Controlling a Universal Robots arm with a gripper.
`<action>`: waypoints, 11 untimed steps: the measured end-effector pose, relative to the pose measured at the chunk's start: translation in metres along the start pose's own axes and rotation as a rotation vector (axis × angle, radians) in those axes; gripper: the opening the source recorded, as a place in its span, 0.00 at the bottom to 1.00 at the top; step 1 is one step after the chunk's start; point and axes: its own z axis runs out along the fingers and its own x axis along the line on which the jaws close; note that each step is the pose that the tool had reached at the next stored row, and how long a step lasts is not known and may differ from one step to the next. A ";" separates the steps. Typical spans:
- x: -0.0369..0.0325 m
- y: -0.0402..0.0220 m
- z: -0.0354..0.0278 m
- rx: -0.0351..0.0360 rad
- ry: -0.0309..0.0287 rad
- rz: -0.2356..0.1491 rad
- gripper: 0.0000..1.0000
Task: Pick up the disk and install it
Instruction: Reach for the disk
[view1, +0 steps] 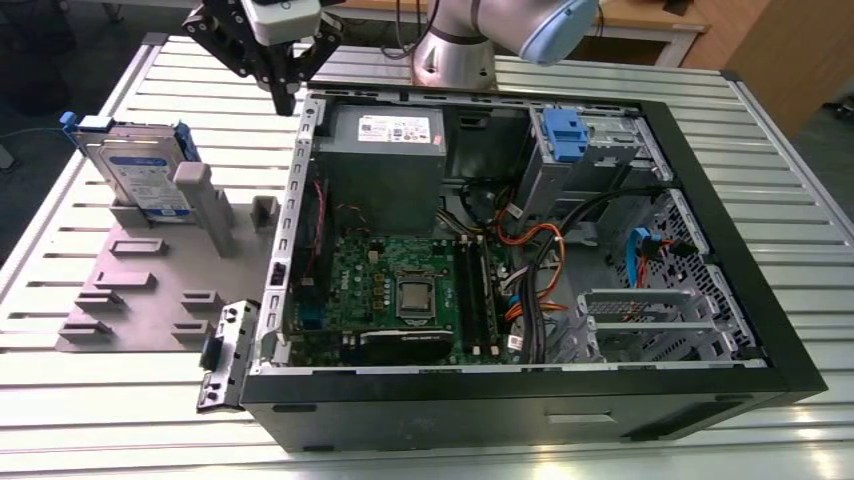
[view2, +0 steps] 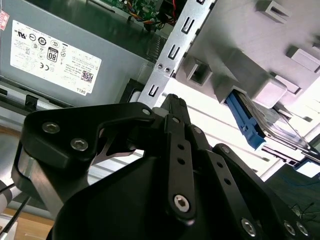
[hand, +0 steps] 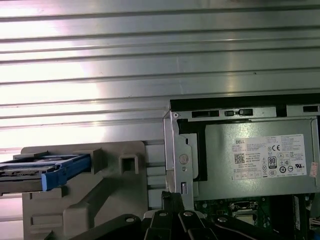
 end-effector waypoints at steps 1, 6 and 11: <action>0.0000 0.0000 0.0000 0.0000 0.0000 0.000 0.11; 0.0012 -0.0001 0.0003 0.0000 -0.0001 0.000 0.11; 0.0082 -0.0002 0.0009 0.0000 0.0000 0.000 0.11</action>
